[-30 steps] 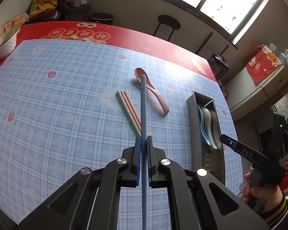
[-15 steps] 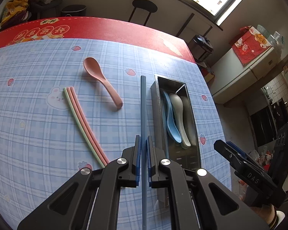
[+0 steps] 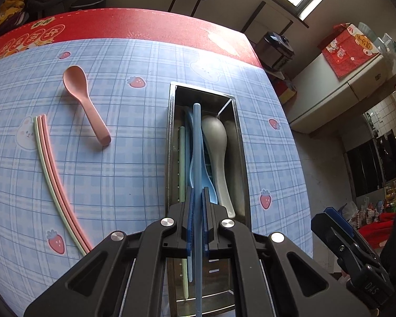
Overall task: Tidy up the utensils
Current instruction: 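Carry the blue chopstick into the steel tray and open the left gripper, then lower the left gripper onto the green chopstick and close on it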
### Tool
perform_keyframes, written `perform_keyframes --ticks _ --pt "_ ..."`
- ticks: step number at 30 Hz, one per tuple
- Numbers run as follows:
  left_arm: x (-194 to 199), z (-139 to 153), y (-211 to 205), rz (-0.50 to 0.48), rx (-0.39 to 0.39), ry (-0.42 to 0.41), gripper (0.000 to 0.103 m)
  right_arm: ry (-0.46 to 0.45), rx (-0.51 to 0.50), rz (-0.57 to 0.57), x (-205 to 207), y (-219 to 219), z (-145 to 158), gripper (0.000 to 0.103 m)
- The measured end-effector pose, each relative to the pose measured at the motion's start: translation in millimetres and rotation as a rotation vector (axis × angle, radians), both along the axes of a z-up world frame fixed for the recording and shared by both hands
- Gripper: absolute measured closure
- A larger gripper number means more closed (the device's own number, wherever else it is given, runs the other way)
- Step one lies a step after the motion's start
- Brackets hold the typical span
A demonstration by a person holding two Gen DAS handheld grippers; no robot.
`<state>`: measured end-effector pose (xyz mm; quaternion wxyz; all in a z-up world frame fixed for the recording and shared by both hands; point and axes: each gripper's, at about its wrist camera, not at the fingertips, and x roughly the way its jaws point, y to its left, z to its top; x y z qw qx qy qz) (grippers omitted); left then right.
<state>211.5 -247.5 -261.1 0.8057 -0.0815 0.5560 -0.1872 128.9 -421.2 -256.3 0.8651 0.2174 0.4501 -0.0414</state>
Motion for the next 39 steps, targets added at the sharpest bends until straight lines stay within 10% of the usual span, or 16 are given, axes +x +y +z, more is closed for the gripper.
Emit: perform_keyframes --ticks 18,39 --pt "6.7 9.1 6.2 -0.031 0.035 -0.05 0.093 0.008 0.043 -0.019 2.7 -13.2 -4.0 0.017" --pt "-53.4 38.6 150.9 0.158 0.163 -0.209 0.027 -0.025 -0.027 0.059 11.8 82.9 13.1 0.017"
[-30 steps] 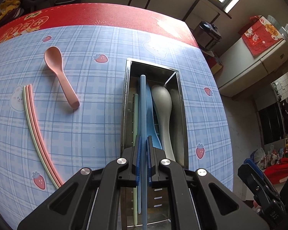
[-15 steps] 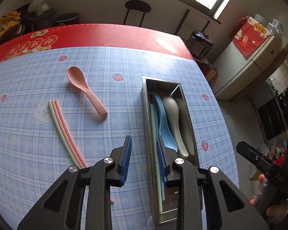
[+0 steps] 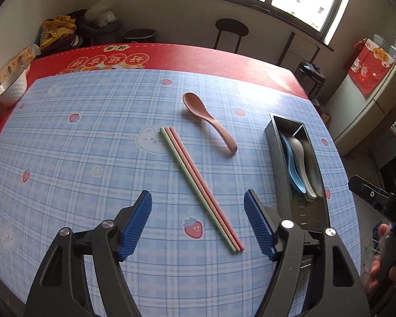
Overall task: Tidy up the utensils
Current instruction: 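Lower the left gripper onto the green chopstick and close on it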
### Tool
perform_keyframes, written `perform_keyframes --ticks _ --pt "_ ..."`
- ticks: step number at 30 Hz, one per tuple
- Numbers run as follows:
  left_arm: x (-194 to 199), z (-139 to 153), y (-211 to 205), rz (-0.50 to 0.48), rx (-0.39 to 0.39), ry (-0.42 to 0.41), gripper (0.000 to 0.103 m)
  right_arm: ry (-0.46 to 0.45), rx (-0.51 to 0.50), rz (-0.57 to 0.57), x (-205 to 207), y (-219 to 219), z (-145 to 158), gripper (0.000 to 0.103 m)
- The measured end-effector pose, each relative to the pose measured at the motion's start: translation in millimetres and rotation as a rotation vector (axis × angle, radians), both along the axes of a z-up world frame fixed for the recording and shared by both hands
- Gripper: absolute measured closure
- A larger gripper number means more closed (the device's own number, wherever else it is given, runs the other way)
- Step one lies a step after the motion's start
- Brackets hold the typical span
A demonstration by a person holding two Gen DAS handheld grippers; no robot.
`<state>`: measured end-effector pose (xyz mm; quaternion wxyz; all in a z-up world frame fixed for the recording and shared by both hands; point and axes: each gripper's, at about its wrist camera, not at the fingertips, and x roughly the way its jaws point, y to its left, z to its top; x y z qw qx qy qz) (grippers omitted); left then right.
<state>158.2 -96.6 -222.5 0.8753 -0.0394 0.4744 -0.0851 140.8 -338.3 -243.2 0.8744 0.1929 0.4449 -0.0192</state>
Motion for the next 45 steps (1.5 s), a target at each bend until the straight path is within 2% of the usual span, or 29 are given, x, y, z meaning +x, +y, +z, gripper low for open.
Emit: perform_keyframes --ticks 7,10,14,18,19,20,23,25,35,45 --pt "3.1 -14.1 34.9 0.081 -0.018 0.075 0.02 0.0 -0.041 0.009 4.0 18.2 6.2 0.017" --pt "5.8 -24.2 44.5 0.11 -0.042 0.12 0.021 0.02 -0.037 0.019 4.8 22.0 3.1 0.017" --pt "14.2 -37.8 42.8 0.102 -0.078 0.176 0.054 0.047 -0.028 0.016 1.8 21.4 -3.2 0.017" --pt "27.8 -50.6 31.2 0.07 -0.111 0.197 0.077 0.064 -0.016 -0.012 -1.7 12.3 -9.4 0.017" --pt "32.1 -55.5 27.4 0.056 -0.128 0.211 0.088 0.067 -0.014 -0.02 -2.8 9.4 -11.0 0.017" --pt "37.1 -61.5 24.6 0.045 -0.154 0.235 0.094 0.069 -0.011 -0.029 -3.9 6.1 -12.3 0.017" --pt "48.9 -72.4 19.7 0.053 -0.202 0.264 0.096 0.073 -0.002 -0.052 -7.7 -3.9 -16.3 0.017" --pt "55.2 -75.1 16.2 0.056 -0.196 0.266 0.096 0.08 0.007 -0.069 -10.2 -11.1 -20.3 0.017" --pt "73.0 -90.8 -7.0 0.055 -0.121 0.281 0.096 0.102 0.032 -0.113 -13.3 -33.0 -31.3 0.017" --pt "77.4 -90.3 -9.3 0.091 -0.062 0.253 0.096 0.114 0.04 -0.112 -9.3 -40.3 -35.1 0.017"
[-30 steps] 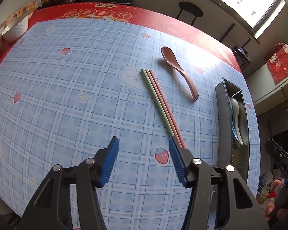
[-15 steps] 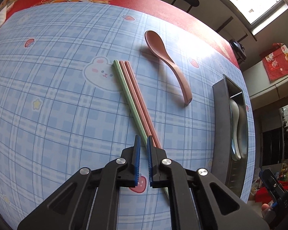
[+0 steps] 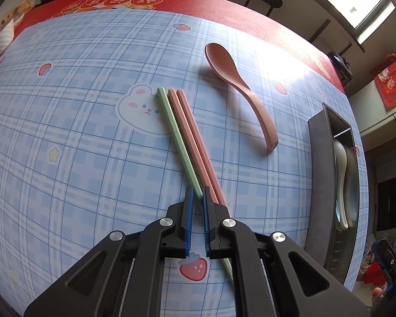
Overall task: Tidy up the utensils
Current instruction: 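Lower the left gripper onto the green chopstick and close on it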
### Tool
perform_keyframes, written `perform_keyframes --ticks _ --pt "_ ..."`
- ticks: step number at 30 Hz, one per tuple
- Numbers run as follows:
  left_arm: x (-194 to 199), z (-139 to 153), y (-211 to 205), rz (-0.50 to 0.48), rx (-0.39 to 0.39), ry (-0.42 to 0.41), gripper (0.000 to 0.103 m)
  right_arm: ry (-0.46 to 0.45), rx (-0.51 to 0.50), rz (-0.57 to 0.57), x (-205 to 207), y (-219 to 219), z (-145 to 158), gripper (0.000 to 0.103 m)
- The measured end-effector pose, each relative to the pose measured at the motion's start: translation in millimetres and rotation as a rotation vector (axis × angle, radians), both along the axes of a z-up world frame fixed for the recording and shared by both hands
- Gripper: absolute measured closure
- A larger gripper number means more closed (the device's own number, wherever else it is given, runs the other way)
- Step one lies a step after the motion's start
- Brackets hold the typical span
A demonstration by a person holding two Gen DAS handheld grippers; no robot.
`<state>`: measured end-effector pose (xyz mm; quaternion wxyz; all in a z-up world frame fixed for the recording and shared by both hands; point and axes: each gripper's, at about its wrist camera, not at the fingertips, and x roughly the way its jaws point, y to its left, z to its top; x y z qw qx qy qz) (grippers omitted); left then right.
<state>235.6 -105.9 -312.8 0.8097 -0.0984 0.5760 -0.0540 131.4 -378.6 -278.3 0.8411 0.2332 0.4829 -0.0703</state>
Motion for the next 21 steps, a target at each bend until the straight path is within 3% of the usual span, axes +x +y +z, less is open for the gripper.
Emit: perform_keyframes --ticks 3,5,13,21 --pt "0.7 1.0 -0.2 0.005 0.025 0.006 0.094 0.0 0.001 0.002 0.6 -0.2 -0.5 0.017" --pt "3.6 -0.4 -1.6 0.02 0.047 0.021 0.086 0.0 0.002 0.001 0.4 -0.1 -0.4 0.017" --pt "11.6 -0.9 -17.8 -0.01 0.15 0.011 0.087 0.006 0.018 0.012 1.8 3.4 -3.8 0.017" --pt "2.3 -1.2 -21.4 -0.06 0.186 -0.047 0.092 0.007 0.031 0.007 -1.7 3.4 -4.3 0.017"
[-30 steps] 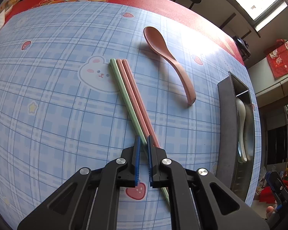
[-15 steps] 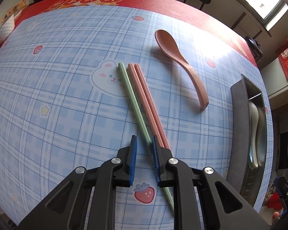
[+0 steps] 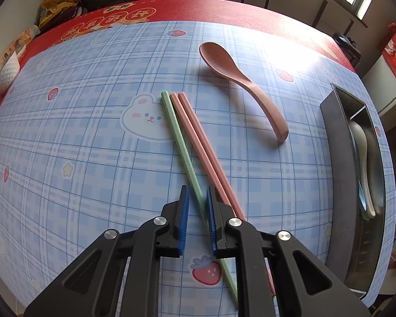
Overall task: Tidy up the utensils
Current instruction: 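Lower the left gripper onto the green chopstick and close on it, then grasp the pink spoon with the right gripper while the left gripper holds the green chopstick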
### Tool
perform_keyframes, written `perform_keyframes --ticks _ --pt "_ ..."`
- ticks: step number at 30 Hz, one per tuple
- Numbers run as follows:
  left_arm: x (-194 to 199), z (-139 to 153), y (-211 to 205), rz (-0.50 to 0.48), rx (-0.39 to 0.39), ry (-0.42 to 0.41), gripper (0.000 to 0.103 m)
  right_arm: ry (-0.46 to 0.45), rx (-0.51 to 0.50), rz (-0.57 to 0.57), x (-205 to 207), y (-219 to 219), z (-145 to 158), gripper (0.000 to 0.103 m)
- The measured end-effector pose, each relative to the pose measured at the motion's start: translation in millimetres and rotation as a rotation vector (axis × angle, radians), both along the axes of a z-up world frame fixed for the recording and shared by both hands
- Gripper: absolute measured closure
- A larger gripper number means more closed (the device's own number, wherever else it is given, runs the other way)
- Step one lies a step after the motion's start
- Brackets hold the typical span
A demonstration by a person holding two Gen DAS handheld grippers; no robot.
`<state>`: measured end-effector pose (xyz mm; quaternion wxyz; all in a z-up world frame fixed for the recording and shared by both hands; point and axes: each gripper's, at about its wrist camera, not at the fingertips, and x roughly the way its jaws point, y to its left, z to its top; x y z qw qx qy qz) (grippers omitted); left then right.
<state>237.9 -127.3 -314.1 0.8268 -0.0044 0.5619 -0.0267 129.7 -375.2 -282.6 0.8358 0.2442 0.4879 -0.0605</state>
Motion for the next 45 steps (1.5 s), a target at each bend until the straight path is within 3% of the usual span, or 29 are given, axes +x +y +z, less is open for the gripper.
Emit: perform_keyframes --ticks 6,14,20,25,32,34,38,45 --pt "-13.3 0.8 20.0 0.04 -0.081 0.01 0.098 -0.002 0.003 -0.001 -1.1 0.6 0.8 0.017" --pt "-37.6 9.9 53.1 0.099 -0.113 0.002 0.098 -0.002 0.006 0.033 5.7 15.9 1.3 0.016" --pt "-54.7 28.8 74.1 0.108 -0.161 -0.034 0.098 -0.019 0.0 0.136 20.6 48.1 6.7 0.017" --pt "-67.5 48.6 90.7 0.102 -0.146 -0.114 0.098 -0.061 -0.023 0.242 38.9 78.8 17.2 0.017" --pt "-77.1 61.5 133.3 0.168 -0.154 -0.171 0.098 -0.105 -0.043 0.382 97.1 113.9 20.2 0.018" --pt "-79.0 60.4 145.7 0.193 -0.164 -0.168 0.098 -0.102 -0.067 0.438 122.1 128.4 17.6 0.029" --pt "-84.4 55.7 165.0 0.228 -0.178 -0.158 0.098 -0.057 -0.099 0.548 171.3 156.0 5.3 0.034" --pt "-95.6 47.3 191.5 0.273 -0.168 -0.148 0.098 0.021 -0.134 0.546 217.8 171.4 -32.1 0.052"
